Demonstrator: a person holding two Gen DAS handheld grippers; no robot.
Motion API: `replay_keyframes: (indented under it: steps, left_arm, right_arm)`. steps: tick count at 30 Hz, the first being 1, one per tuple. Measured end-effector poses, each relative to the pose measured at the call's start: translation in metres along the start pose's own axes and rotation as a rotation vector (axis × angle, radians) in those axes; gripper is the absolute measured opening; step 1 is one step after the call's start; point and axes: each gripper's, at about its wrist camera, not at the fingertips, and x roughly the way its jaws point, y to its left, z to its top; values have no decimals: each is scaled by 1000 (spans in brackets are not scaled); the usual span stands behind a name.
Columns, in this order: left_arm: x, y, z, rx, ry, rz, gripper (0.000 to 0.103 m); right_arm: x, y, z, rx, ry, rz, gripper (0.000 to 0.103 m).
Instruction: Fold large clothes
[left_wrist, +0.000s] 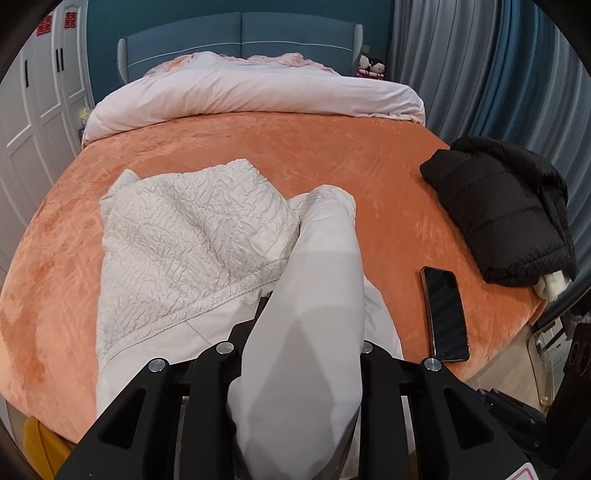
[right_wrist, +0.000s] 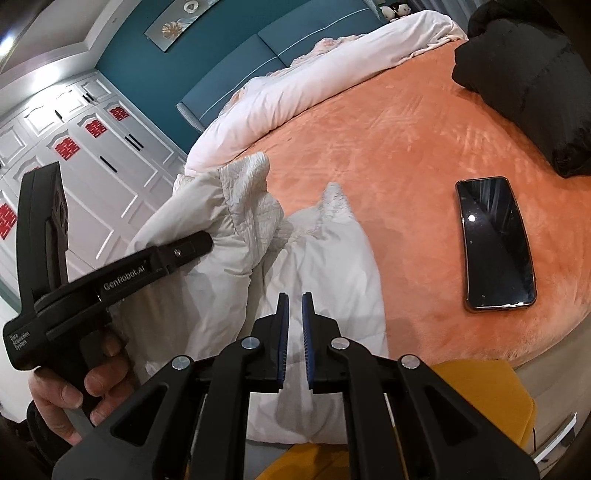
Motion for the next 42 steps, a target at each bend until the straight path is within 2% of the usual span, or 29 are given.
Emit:
replay_keyframes:
  steps: [3,5,8,10,12,14,16,17,19,20,22,24,25,26,27,28,29,30,31,34,37,39,40,41,42]
  left_arm:
    - [-6,4,1,-14,-11,-4,22]
    - [-12,10,3,-26,-22,-11,18]
    - [-41,37,10,-87,-74,-59,13]
    - [-79,78,16,-167,-156,-77,12]
    - [-118,132,18,-253,-225,-40,12]
    - [-140,188,12,-369,-245,-15,11]
    - [-147,254,-6,-498,-224,12,11]
    - [-145,273,-14,-535,-216,28,10]
    - [-126,326,-45,-658,-174,46,10]
    - [-116,341,-56,-692,-155,50,11]
    - [-87,378,-86,-758,-99,112,12]
    - [-68,401,-113,-836,-52,116,14]
    - [-67,410,-122,-886,-46,86,14]
    - [-69,415,-128,-912,-55,54,16]
    - [-74,416,-130,-911,-69,18,18]
    - [-80,416,-126,-893,-73,5,25]
    - [-85,417,-123,-874,-79,-3,26]
    - [-90,416,-114,-838,-85,-13,28]
    - [-91,414,-108,-813,-91,-16,32]
    - [-82,420,-96,-781,-104,29,35]
    - [-80,431,-102,-877,-114,27,37]
    - [-87,437,-117,-896,-115,34,40]
    - [-89,437,-123,-886,-99,53,52]
    - [-92,438,-130,-871,-71,89,68]
    - [-96,441,-139,-841,-31,132,73]
  right_arm:
    - [3,2,1,-5,14,1,8]
    - [7,4,0,-11,25,6,8]
    - [15,6,1,-23,41,10,8]
    - [21,14,3,-44,54,21,8]
    - [29,24,7,-75,67,31,8]
    - [41,37,12,-108,80,53,8]
    - [57,57,18,-152,92,75,8]
    - [65,67,21,-171,98,87,8]
    - [85,89,26,-208,115,114,8]
    - [98,100,28,-222,129,128,8]
    - [121,113,28,-235,167,135,8]
    - [140,126,27,-279,194,80,8]
    - [141,129,27,-299,186,49,8]
    - [139,130,30,-311,171,20,23]
    - [133,125,37,-308,137,-8,55]
    - [125,117,44,-294,91,-44,67]
    - [119,108,49,-278,49,-77,72]
    - [112,96,58,-250,5,-123,72]
    - [111,83,66,-223,-3,-154,72]
    - [127,47,85,-149,28,-208,72]
    - [152,32,85,-113,102,-234,72]
    - [160,31,79,-112,123,-220,72]
    - [163,33,76,-118,125,-211,72]
    - [165,35,72,-127,128,-203,72]
    - [167,36,70,-132,133,-201,74]
